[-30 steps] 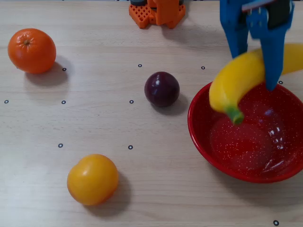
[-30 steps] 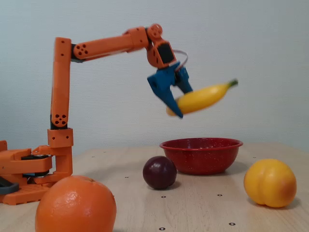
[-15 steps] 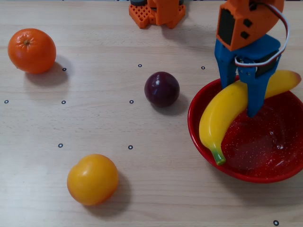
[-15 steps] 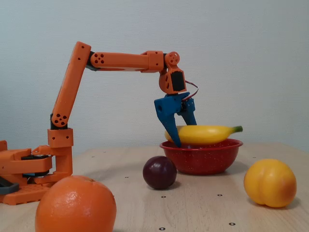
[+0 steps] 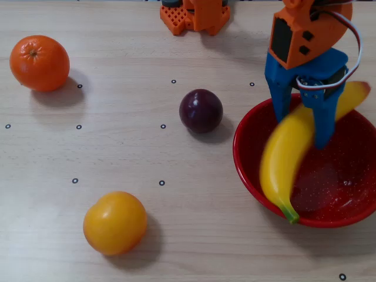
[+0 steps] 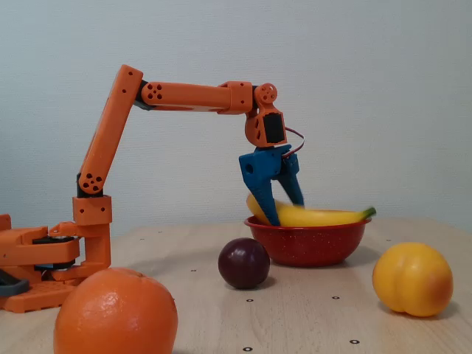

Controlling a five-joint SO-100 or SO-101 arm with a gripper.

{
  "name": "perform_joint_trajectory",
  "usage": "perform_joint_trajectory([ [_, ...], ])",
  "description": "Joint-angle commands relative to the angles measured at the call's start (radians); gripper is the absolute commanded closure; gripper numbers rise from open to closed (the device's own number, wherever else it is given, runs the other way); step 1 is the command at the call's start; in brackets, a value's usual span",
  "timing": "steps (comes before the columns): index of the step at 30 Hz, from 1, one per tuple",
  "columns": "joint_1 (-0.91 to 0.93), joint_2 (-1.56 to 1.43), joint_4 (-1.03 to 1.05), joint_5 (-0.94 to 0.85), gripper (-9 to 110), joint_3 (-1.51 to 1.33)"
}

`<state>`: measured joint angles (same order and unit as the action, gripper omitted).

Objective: Put banana in the red bowl.

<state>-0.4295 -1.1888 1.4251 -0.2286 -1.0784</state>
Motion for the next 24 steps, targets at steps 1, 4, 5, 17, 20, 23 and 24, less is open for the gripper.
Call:
perform_joint_trajectory([
  [1, 0.014, -0.044, -0.014, -0.031, 71, 0.138],
  [4, 0.021, -0.043, -0.025, -0.037, 67, 0.147],
  [5, 0.025, -0.043, -0.026, -0.038, 67, 0.152],
  [17, 0.041, -0.083, -0.058, -0.020, 82, 0.279],
  [20, 0.052, -0.107, -0.058, -0.020, 94, 0.288],
  [23, 0.063, -0.138, -0.043, -0.020, 102, 0.288],
  [24, 0.069, -0.150, -0.035, -0.020, 102, 0.288],
])
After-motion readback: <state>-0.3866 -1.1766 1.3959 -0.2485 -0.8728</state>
